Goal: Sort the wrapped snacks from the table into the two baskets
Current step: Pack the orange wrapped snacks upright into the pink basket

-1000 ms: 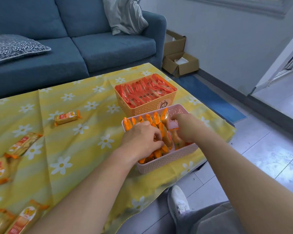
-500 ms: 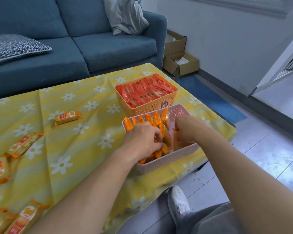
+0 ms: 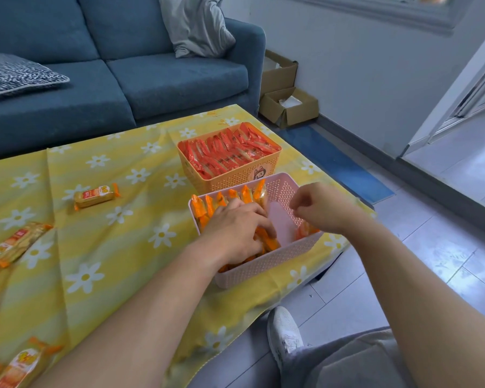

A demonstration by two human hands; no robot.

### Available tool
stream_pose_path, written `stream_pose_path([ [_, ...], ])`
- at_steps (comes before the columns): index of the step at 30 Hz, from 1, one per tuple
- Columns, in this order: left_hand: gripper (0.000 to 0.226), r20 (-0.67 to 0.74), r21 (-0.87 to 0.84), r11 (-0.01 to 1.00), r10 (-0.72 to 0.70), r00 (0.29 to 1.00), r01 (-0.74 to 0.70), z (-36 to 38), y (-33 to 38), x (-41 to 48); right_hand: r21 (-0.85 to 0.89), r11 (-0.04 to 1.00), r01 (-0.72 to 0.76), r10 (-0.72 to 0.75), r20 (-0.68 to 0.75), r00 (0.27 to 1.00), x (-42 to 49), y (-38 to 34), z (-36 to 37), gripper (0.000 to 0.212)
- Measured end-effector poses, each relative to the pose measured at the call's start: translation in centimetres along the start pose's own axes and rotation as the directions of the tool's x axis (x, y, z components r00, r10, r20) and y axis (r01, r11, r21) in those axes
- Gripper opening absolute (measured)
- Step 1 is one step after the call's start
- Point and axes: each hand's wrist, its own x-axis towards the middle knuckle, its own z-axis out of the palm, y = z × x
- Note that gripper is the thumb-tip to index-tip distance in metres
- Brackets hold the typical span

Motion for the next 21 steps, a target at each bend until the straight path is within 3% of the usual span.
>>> stream_pose_path([
  [3,0.032,-0.010,0.020,1.000,-0.011,1.000,0.012,0.1,0.3,0.2,-0.224,0.974,0.025,-0.020,0.023,1.000,0.3,1.3,-0.4,0.026],
  [6,0.029,-0.025,0.007,1.000,-0.016,1.000,0.016,0.1,0.4,0.3,-0.373,0.927,0.025,0.017,0.106,0.994,0.6,1.4,0.0,0.043],
  [13,0.030,-0.057,-0.070,0.997,-0.043,0.997,0.039,0.3,0.2,0.7,-0.570,0.820,0.055,0.070,0.195,0.978,0.7,-0.4,-0.3,0.050],
  [18,0.029,-0.031,-0.047,0.998,-0.048,0.998,0.047,0.3,0.2,0.6,-0.733,0.679,-0.036,0.200,0.137,0.970,1.0,-2.6,0.5,0.029],
  [21,0.030,-0.026,-0.060,0.996,-0.067,0.997,0.066,0.3,0.1,0.5,-0.750,0.660,-0.041,0.192,0.115,0.975,1.2,-3.1,1.2,0.020],
])
